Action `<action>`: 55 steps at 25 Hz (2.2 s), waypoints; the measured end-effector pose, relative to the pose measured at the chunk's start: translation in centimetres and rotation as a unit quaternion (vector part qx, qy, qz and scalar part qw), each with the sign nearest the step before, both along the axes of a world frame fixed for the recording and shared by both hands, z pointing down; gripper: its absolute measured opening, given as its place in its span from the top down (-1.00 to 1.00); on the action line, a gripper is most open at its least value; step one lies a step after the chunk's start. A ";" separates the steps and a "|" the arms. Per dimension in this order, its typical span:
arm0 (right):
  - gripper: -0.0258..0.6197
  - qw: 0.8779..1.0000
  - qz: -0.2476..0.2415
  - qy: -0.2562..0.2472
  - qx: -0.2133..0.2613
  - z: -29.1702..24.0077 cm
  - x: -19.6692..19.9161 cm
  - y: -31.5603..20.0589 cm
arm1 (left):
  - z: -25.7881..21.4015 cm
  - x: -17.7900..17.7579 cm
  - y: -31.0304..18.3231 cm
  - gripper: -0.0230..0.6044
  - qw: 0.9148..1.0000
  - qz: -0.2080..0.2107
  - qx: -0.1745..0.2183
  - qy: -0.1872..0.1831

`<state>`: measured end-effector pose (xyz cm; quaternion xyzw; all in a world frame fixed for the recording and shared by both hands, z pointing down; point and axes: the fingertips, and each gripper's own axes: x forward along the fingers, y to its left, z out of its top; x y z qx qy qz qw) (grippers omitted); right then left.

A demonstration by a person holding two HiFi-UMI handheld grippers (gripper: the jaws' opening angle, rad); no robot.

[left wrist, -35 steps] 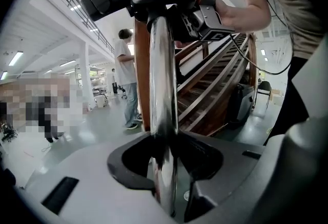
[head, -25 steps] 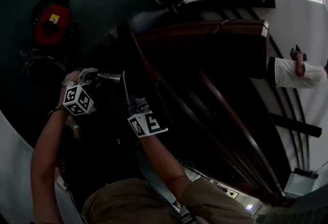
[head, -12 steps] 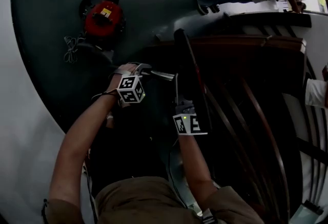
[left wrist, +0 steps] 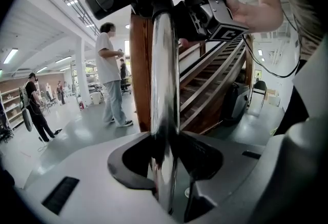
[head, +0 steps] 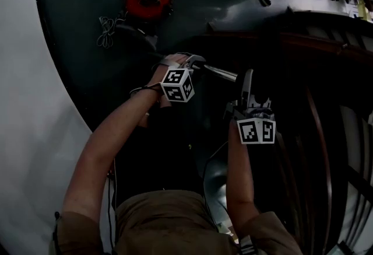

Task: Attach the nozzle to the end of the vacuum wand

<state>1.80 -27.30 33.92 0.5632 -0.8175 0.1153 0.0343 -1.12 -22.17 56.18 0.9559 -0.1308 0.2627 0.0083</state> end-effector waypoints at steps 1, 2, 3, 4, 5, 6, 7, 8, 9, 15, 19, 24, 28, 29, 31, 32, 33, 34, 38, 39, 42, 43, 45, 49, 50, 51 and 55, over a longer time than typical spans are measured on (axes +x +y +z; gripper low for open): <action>0.41 1.000 0.004 -0.008 -0.003 0.0 0.3 -0.1 | -0.1 0.1 0.1 0.45 1.000 0.003 0.000 -0.001; 0.41 1.000 0.006 -0.008 -0.004 0.0 0.5 0.1 | -0.1 0.2 0.2 0.45 1.000 0.005 -0.001 -0.001; 0.41 1.000 0.003 0.002 -0.002 -0.1 0.4 0.4 | -0.2 0.2 0.3 0.45 1.000 0.007 -0.004 -0.002; 0.41 1.000 -0.004 0.021 0.002 -0.2 0.0 0.7 | -0.3 0.1 0.5 0.45 1.000 0.009 -0.006 -0.003; 0.41 0.999 -0.014 0.049 0.009 -0.4 -0.7 1.0 | -0.2 0.2 0.7 0.45 1.000 0.012 -0.009 -0.006; 0.41 0.997 -0.023 0.077 0.016 -0.5 -1.3 1.2 | 0.1 0.2 0.8 0.45 1.000 0.016 -0.011 -0.009; 0.41 0.994 -0.026 0.100 0.023 -0.4 -1.7 1.4 | 0.4 0.3 1.0 0.45 1.000 0.018 -0.012 -0.011; 0.41 0.993 -0.024 0.111 0.029 -0.3 -1.8 1.5 | 0.6 0.5 1.0 0.45 1.000 0.018 -0.012 -0.012; 0.41 0.993 -0.018 0.109 0.032 -0.2 -1.6 1.5 | 0.6 0.7 1.0 0.45 1.000 0.017 -0.012 -0.011; 0.42 0.999 0.035 0.005 0.020 0.3 1.2 1.1 | 0.5 0.8 0.2 0.45 1.000 -0.003 -0.013 -0.006; 0.42 0.999 0.017 0.034 0.021 0.2 0.6 1.8 | 0.4 1.0 0.5 0.45 1.000 -0.001 -0.015 -0.011; 0.42 0.999 0.039 -0.029 -0.020 2.2 3.2 1.6 | 1.5 1.8 1.1 0.45 1.000 0.010 -0.009 -0.027; 0.42 1.000 -0.019 0.010 0.021 1.2 1.1 1.2 | 1.5 1.5 -0.2 0.45 1.000 -0.018 -0.020 -0.016; 0.42 0.999 -0.031 0.004 0.022 1.1 0.9 1.1 | 1.4 1.3 -0.5 0.45 0.999 -0.025 -0.018 -0.016; 0.42 0.998 -0.043 -0.035 0.007 1.1 1.0 0.2 | 1.2 1.1 -1.2 0.45 0.999 -0.033 -0.011 -0.021; 0.42 0.998 -0.044 -0.054 -0.002 1.0 1.2 -0.3 | 1.1 0.9 -1.6 0.45 0.999 -0.033 -0.008 -0.025; 0.42 0.997 -0.044 -0.065 -0.008 1.0 1.3 -0.6 | 1.0 0.8 -1.8 0.45 0.999 -0.032 -0.006 -0.029; 0.43 0.997 -0.044 -0.064 -0.012 1.0 1.2 -0.7 | 0.9 0.7 -1.8 0.45 0.999 -0.029 -0.006 -0.033; 0.42 0.998 -0.058 -0.010 -0.019 1.0 0.7 -0.9 | 1.1 1.0 -1.8 0.45 0.999 -0.027 -0.003 -0.044; 0.43 0.998 -0.061 0.001 -0.022 1.0 0.5 -1.2 | 1.0 1.1 -2.0 0.45 0.999 -0.029 -0.002 -0.045; 0.43 0.996 -0.068 0.001 -0.049 1.2 0.4 -2.1 | 1.0 1.1 -2.4 0.45 0.998 -0.027 -0.002 -0.050; 0.43 0.996 -0.068 -0.004 -0.063 1.4 0.6 -2.3 | 1.0 1.1 -2.3 0.45 0.998 -0.024 -0.004 -0.052; 0.43 0.995 -0.059 -0.010 -0.086 1.8 1.1 -2.5 | 1.0 1.2 -2.1 0.45 0.998 -0.021 -0.006 -0.053; 0.43 0.998 -0.050 0.035 -0.034 2.5 1.1 -0.7 | 1.0 1.4 -0.7 0.45 0.999 -0.017 -0.009 -0.051; 0.43 0.998 -0.050 0.045 -0.015 2.9 1.0 -0.4 | 1.2 1.6 -0.2 0.45 0.998 -0.013 -0.009 -0.053; 0.43 0.998 -0.043 0.043 -0.002 3.2 1.2 -0.3 | 1.5 1.7 0.1 0.45 0.998 -0.012 -0.008 -0.054; 0.43 0.998 -0.003 -0.065 0.009 2.4 2.8 0.7 | 1.4 1.9 0.4 0.45 0.999 -0.023 -0.006 -0.040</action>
